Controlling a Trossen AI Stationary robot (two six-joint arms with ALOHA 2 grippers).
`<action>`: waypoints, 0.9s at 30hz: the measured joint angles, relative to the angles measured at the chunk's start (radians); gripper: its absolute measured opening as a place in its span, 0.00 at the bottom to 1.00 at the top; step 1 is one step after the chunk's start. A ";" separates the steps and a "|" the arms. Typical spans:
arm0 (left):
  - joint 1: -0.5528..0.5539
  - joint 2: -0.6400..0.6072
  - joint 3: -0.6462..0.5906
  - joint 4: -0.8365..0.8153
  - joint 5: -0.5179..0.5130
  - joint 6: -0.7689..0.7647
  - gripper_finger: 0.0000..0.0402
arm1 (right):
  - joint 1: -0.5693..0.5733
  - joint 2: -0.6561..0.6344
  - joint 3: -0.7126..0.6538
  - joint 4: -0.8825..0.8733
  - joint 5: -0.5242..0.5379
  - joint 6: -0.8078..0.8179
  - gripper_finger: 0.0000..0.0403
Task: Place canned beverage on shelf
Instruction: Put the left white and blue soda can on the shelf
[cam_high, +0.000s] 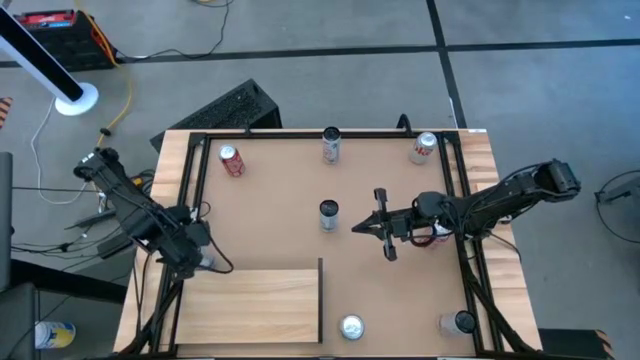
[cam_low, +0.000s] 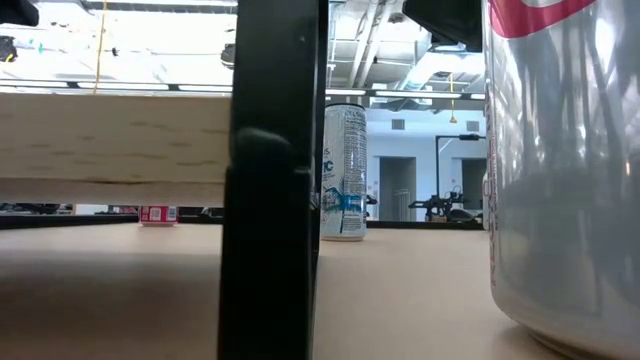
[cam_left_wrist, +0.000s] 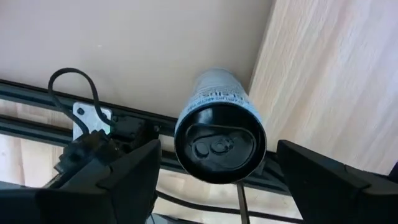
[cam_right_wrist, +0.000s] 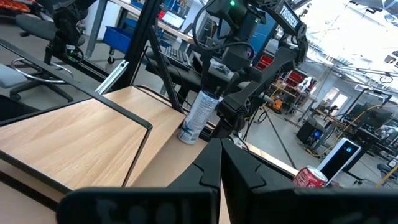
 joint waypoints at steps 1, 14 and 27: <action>-0.003 0.000 0.000 0.008 0.000 -0.005 0.76 | 0.000 0.000 0.000 0.000 0.000 0.000 0.08; -0.031 0.039 -0.004 0.047 -0.046 0.046 0.76 | 0.000 0.000 0.000 0.000 0.000 -0.001 0.08; -0.031 0.039 -0.040 0.030 -0.040 0.037 0.76 | 0.000 0.000 0.000 -0.003 0.000 -0.003 0.08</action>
